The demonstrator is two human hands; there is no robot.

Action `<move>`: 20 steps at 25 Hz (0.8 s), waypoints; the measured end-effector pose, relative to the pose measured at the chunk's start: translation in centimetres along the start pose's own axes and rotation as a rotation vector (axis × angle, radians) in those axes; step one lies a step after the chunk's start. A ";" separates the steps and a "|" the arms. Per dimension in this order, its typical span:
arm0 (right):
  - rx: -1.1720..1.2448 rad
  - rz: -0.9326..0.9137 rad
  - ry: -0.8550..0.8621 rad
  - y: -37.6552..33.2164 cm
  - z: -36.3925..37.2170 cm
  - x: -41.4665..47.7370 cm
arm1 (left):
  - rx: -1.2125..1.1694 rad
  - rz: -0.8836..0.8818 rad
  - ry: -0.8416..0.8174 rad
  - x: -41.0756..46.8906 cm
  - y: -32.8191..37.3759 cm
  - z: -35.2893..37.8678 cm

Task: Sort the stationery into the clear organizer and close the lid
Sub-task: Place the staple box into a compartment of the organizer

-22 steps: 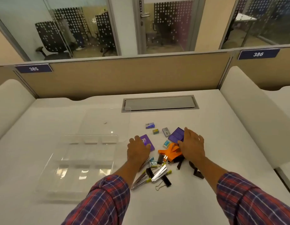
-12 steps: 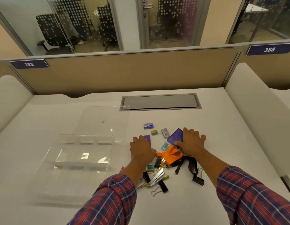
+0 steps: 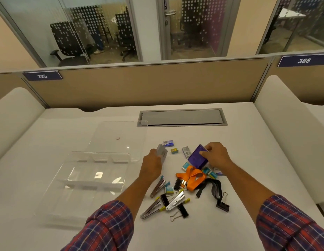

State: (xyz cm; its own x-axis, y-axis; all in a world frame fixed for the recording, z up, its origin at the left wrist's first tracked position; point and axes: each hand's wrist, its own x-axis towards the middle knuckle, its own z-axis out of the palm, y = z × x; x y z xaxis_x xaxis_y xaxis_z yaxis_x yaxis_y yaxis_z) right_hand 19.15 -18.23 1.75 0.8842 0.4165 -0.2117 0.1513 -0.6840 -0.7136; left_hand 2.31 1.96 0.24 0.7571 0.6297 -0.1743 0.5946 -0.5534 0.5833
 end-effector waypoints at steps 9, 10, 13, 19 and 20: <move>-0.042 -0.573 0.266 -4.3 4.3 -9.2 | -1.483 -0.596 -0.261 -6.2 -0.6 -4.5; -0.113 -0.658 0.307 -5.0 5.7 -10.5 | -1.519 -0.590 -0.290 -6.8 -1.0 -5.1; -0.265 -0.829 0.355 -7.0 9.5 -13.6 | -1.633 -0.575 -0.346 -7.9 -2.0 -7.2; -0.190 -0.819 0.179 -11.0 14.1 -17.5 | -1.488 -0.474 -0.299 -9.0 -6.8 -11.0; -0.150 -0.774 0.142 -11.9 14.6 -17.9 | -1.463 -0.447 -0.288 -8.9 -7.8 -11.7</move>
State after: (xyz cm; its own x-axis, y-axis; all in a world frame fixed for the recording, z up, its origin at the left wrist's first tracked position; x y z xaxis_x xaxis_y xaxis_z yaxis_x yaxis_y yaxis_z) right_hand -4.87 -8.80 4.31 0.5500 0.7324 0.4012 0.7939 -0.3095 -0.5234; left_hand -12.22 7.07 6.56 0.7234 0.3751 -0.5796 0.1354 0.7461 0.6520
